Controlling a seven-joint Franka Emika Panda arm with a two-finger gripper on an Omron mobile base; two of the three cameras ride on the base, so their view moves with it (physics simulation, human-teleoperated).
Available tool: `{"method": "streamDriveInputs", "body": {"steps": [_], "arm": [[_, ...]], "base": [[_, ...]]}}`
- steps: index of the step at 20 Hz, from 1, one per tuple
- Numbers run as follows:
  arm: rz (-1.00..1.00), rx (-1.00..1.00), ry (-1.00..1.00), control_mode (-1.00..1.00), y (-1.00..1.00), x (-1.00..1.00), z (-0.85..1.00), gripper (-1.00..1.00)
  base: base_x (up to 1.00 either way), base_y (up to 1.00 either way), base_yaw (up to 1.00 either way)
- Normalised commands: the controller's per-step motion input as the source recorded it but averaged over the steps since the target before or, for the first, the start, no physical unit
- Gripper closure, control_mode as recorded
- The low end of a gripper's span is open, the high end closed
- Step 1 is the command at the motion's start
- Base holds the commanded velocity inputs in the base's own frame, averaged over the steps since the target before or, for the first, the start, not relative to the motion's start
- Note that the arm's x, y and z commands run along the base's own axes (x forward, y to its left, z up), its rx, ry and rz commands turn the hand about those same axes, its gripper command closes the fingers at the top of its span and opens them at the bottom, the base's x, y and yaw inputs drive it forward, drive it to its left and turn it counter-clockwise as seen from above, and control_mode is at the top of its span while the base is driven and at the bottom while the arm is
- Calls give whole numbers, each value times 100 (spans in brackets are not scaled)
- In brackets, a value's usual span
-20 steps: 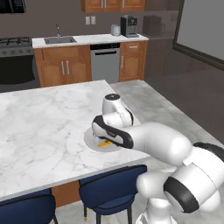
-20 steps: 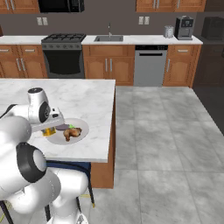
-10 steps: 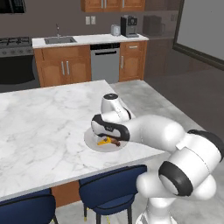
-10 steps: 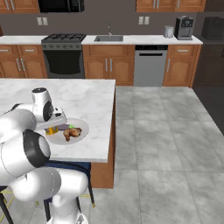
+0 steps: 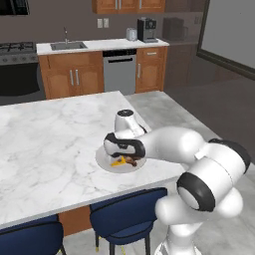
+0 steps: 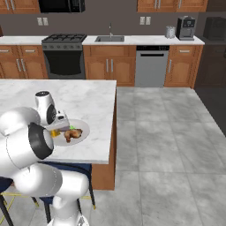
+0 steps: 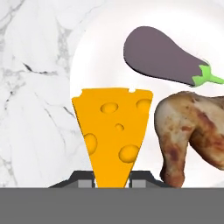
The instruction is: Take the cheese, chicken drumstick, and eggplant from the fridge and place them on the plate on the dining counter to create an appetizer plate.
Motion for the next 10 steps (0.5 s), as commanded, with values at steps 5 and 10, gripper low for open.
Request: {"method": "streamDriveInputs", "body": {"steps": [5, 10], "arm": [[0, 0, 0, -100, 0, 22, -24, 100], [0, 0, 0, -100, 0, 22, -19, 100]], "base": [[0, 0, 0], [0, 0, 0]]}}
